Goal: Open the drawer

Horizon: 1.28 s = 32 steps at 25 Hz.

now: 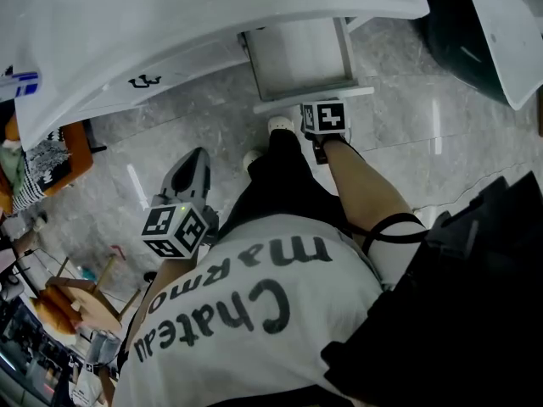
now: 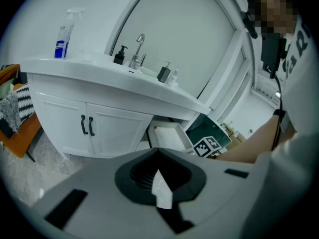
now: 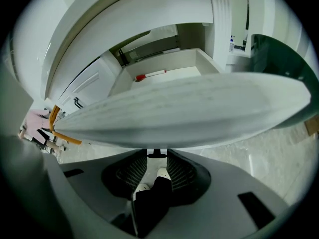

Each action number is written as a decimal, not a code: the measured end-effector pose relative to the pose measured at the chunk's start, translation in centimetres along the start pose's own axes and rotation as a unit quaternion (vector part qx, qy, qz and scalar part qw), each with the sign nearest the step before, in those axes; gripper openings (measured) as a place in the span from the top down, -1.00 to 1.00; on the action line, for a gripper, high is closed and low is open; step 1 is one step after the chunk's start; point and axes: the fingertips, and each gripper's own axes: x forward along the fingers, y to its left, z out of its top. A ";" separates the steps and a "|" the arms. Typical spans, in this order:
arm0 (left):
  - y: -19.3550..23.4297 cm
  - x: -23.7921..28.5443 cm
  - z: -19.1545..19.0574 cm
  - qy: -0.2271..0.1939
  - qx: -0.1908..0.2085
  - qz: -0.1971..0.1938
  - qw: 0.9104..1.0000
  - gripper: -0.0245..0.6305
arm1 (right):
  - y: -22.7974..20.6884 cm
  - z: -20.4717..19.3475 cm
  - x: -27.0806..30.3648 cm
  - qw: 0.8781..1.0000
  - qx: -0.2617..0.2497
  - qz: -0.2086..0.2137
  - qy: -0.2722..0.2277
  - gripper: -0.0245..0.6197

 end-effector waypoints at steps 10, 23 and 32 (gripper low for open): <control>0.8 -0.4 -0.7 0.008 -0.006 -0.002 1.000 0.90 | -0.2 -0.2 -0.1 1.000 0.025 -0.011 -0.010 0.51; 2.2 -0.9 -1.3 0.009 -0.009 0.009 1.000 0.90 | -0.3 -0.2 -0.5 0.998 0.056 -0.009 -0.012 0.52; 1.9 -1.6 0.5 -0.025 0.002 -0.009 1.000 0.90 | 0.2 1.1 -5.1 0.999 -0.012 -0.022 -0.035 0.80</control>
